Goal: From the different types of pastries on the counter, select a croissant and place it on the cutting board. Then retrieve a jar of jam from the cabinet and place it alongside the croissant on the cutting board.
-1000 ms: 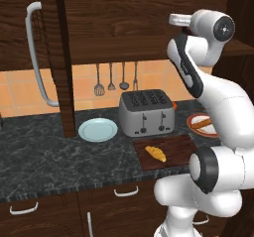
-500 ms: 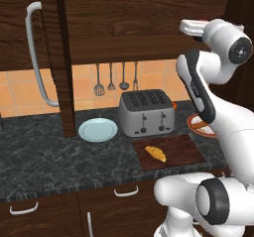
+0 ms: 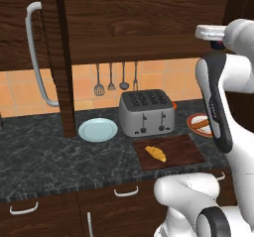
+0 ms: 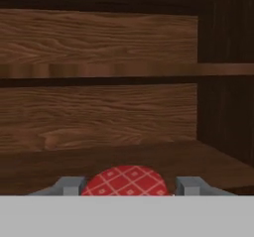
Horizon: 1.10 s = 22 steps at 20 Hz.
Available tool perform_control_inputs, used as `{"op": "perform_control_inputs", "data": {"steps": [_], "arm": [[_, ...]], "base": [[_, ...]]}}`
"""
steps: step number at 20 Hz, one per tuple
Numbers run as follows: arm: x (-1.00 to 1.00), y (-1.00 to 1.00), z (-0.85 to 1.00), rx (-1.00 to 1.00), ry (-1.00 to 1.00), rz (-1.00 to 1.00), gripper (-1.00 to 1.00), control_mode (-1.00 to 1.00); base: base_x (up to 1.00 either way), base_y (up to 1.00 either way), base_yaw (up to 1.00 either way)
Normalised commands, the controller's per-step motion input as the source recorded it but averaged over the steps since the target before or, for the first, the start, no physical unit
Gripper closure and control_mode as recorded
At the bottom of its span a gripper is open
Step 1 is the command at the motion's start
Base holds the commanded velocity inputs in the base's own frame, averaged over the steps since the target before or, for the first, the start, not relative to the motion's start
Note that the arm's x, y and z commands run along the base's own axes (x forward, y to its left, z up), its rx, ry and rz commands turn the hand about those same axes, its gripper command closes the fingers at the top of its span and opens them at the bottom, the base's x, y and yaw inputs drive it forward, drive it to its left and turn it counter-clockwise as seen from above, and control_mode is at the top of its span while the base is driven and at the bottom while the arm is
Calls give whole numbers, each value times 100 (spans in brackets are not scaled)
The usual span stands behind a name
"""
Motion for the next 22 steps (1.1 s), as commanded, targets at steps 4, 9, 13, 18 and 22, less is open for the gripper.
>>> {"op": "perform_control_inputs", "data": {"steps": [4, 9, 13, 18, 22], "arm": [[-100, 0, -100, -3, 5, 0, 100, -100], [-72, 0, -66, -1, -1, 0, 100, -100], [-59, 25, -100, 0, 0, 0, 100, -100], [-39, 18, -100, 0, 0, -1, 100, -100], [63, 0, -100, 1, -2, -1, 100, -100]], "base": [[0, 0, 0], [0, 0, 0], [0, 0, 0], [0, 0, 0], [0, 0, 0]]}}
